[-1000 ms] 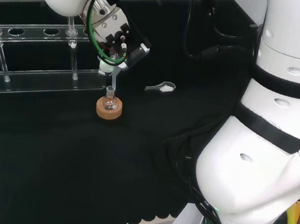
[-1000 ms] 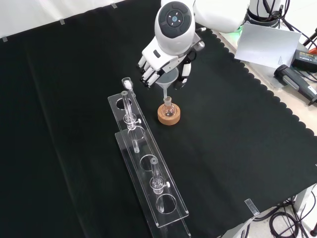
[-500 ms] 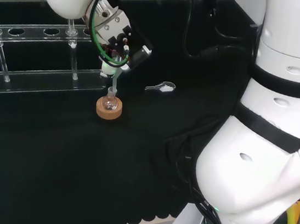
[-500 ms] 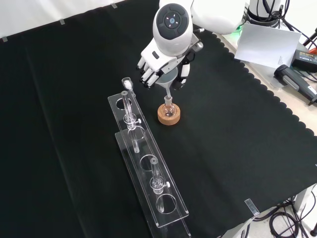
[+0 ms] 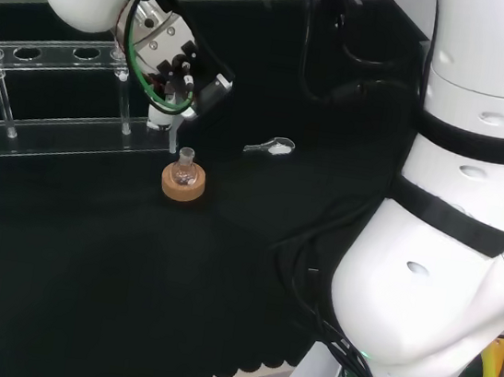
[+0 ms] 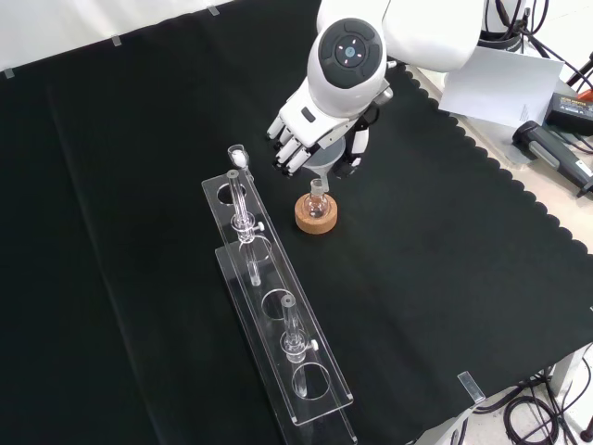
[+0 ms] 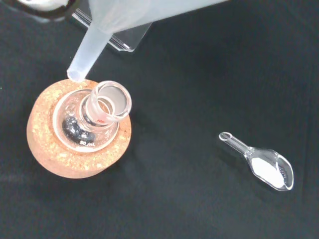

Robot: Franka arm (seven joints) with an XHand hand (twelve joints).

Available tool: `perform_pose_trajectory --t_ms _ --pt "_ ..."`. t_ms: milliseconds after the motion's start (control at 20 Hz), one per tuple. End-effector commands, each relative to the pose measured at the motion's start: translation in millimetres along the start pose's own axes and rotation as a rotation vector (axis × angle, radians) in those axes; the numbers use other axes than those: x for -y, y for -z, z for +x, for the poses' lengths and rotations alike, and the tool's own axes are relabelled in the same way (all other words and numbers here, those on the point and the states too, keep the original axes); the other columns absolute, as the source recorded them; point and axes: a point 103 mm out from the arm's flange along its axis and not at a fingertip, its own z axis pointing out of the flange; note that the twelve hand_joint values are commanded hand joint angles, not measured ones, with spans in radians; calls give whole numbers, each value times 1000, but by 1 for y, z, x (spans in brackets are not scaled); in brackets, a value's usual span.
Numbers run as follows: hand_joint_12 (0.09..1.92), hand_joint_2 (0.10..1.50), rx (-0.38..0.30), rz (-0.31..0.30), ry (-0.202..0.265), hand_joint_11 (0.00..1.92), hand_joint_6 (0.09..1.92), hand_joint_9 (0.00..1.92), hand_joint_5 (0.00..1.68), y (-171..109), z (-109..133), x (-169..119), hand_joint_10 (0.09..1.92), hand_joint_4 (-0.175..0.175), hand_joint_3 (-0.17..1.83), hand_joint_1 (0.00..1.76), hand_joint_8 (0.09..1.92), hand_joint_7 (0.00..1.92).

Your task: Place the funnel on the round-bottom flask.

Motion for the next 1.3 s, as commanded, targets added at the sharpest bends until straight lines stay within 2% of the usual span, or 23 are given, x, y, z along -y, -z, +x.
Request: perform_pose_trajectory --t_ms 50,650,1050,1150,1300 --pt "1034 702 28 11 -2 920 752 1303 779 4 7 5 179 -54 646 909 668 659" --pt "1028 702 4 -23 -11 925 752 1308 780 7 -17 15 170 -55 648 910 670 659" --pt "1026 701 -9 -12 -31 928 752 1310 779 2 -29 17 164 -56 649 911 670 660" --pt "1026 701 -14 -9 -30 928 752 1311 779 -6 -40 16 163 -56 649 911 671 660" --pt "1025 701 15 6 -38 929 753 1312 779 -4 -30 14 161 -57 650 911 671 660"
